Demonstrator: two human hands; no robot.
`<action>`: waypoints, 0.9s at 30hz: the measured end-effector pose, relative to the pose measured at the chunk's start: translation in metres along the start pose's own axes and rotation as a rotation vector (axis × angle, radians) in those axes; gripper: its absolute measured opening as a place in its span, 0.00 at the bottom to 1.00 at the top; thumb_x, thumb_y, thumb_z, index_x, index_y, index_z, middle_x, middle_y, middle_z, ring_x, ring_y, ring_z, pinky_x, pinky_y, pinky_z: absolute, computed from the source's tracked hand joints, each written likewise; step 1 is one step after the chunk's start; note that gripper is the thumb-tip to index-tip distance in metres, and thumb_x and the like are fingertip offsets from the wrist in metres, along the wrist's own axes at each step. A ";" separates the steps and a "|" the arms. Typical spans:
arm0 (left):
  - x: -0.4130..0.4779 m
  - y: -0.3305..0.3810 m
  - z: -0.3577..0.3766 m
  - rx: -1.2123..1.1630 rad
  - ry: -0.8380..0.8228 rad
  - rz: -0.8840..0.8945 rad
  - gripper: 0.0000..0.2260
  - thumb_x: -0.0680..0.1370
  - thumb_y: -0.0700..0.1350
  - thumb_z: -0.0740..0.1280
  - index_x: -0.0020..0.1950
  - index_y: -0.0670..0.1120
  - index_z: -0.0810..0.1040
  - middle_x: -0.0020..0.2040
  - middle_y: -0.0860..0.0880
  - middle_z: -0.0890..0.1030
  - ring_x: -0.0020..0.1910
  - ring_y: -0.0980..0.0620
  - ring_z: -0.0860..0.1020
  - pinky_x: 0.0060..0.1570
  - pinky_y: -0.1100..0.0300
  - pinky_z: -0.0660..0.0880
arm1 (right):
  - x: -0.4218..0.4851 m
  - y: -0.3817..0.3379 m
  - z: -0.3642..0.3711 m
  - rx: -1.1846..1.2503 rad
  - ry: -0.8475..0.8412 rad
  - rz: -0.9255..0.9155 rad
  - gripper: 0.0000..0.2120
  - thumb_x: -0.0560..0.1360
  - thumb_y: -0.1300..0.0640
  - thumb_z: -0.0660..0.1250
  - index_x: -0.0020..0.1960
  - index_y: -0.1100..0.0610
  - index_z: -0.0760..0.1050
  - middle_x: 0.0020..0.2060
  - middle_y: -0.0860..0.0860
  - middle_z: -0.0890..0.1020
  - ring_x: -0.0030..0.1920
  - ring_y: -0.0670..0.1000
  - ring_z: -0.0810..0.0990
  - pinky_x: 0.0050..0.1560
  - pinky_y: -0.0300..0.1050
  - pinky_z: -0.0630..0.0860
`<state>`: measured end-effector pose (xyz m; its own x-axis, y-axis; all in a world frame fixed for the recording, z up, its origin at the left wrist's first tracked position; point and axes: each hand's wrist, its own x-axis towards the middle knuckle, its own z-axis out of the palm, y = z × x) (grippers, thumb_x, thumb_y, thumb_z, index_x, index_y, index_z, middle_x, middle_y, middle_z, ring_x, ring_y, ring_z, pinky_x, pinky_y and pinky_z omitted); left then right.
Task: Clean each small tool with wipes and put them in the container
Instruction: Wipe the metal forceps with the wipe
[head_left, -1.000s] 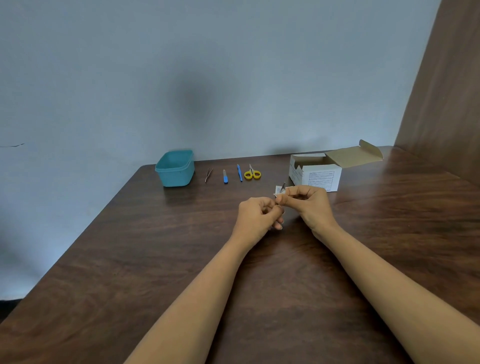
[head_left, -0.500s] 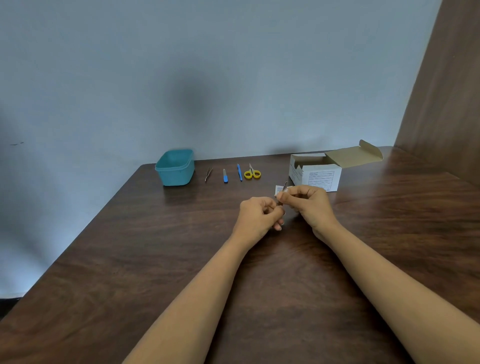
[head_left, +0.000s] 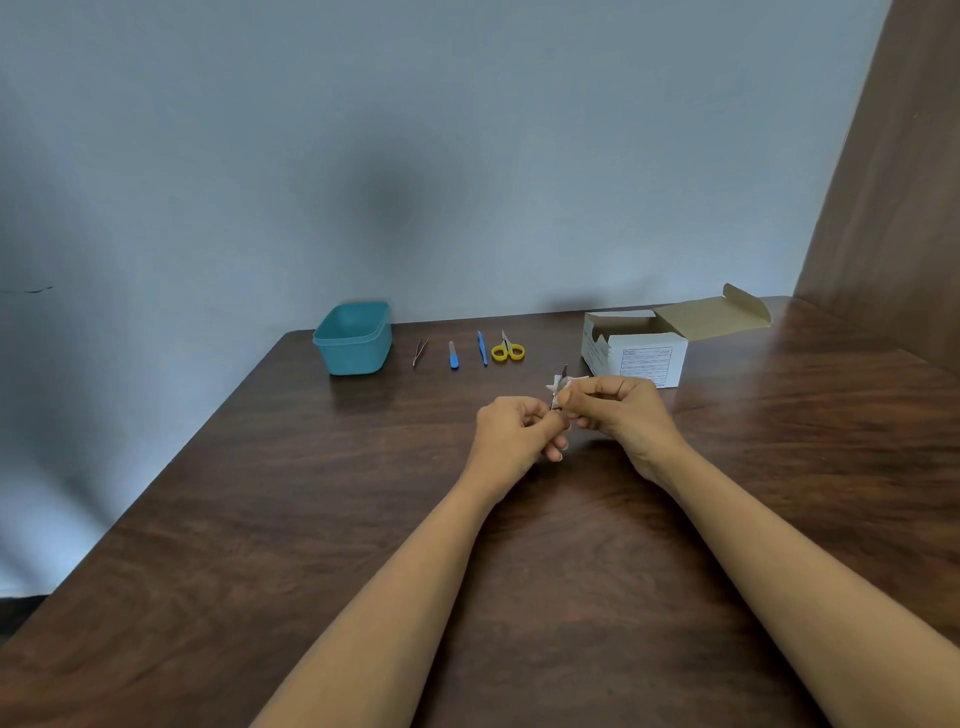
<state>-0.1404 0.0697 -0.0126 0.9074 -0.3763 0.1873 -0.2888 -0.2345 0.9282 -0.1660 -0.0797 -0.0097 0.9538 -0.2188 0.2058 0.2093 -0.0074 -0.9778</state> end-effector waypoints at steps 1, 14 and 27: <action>0.000 0.000 0.000 -0.010 0.006 -0.010 0.09 0.77 0.43 0.67 0.43 0.39 0.82 0.32 0.49 0.82 0.26 0.59 0.77 0.30 0.69 0.72 | 0.001 0.001 -0.001 0.007 -0.007 0.013 0.03 0.72 0.64 0.71 0.42 0.59 0.83 0.34 0.54 0.84 0.35 0.45 0.80 0.39 0.37 0.77; 0.001 -0.001 -0.001 0.060 -0.036 0.032 0.07 0.77 0.41 0.67 0.44 0.39 0.82 0.32 0.49 0.82 0.27 0.59 0.78 0.37 0.64 0.77 | 0.004 0.009 0.001 -0.133 0.013 -0.131 0.03 0.70 0.64 0.73 0.40 0.60 0.81 0.34 0.55 0.80 0.36 0.48 0.77 0.40 0.37 0.75; 0.000 -0.002 0.002 0.103 -0.031 0.060 0.07 0.77 0.41 0.67 0.44 0.39 0.82 0.31 0.51 0.82 0.27 0.60 0.78 0.39 0.62 0.78 | 0.006 0.012 -0.001 -0.111 0.003 -0.144 0.06 0.69 0.68 0.73 0.36 0.60 0.81 0.26 0.47 0.73 0.36 0.49 0.73 0.43 0.36 0.75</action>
<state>-0.1403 0.0685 -0.0152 0.8781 -0.4196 0.2299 -0.3735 -0.3007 0.8776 -0.1578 -0.0822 -0.0202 0.9150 -0.2101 0.3444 0.3187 -0.1469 -0.9364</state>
